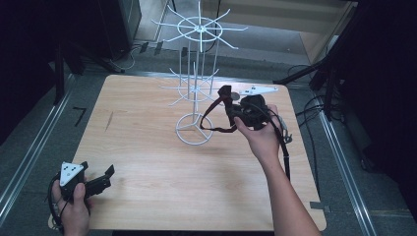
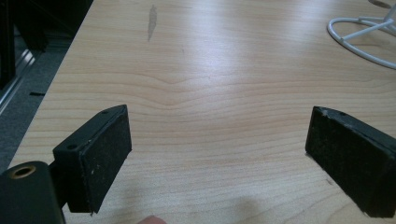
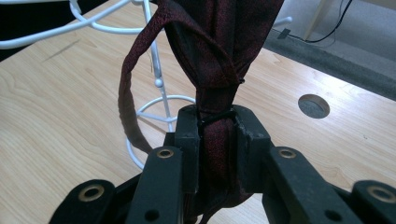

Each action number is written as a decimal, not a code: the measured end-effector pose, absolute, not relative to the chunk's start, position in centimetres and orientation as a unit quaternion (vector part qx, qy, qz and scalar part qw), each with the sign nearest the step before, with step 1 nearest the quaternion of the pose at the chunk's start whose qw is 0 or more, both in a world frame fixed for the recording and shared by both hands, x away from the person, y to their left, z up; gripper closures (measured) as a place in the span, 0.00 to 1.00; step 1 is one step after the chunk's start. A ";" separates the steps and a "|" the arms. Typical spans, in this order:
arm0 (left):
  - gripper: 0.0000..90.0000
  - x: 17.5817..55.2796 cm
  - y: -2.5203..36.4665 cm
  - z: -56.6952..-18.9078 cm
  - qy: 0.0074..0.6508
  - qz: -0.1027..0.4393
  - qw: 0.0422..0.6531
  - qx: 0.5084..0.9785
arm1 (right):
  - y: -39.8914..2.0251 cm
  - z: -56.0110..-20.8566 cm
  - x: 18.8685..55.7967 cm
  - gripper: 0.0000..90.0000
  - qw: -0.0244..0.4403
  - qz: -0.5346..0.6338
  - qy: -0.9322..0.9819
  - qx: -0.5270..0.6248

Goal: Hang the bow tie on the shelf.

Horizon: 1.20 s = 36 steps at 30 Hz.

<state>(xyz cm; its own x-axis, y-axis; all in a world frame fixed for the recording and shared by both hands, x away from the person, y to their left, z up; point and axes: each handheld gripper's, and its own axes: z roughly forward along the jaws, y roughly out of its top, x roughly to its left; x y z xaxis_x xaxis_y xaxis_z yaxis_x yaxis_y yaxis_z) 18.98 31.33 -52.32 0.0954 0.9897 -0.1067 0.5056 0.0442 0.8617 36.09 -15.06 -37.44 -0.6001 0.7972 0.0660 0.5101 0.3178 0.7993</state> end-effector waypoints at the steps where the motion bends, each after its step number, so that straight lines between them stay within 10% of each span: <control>1: 0.09 19.0 31.3 -52.3 0.600 0.302 0.400 0.623 | -14.9 -37.6 36.2 0.83 0.173 0.412 0.793 0.413; 36: 0.09 19.0 31.2 -52.3 0.598 0.303 0.400 0.625 | -12.5 -42.1 37.7 0.72 0.169 0.442 0.748 0.465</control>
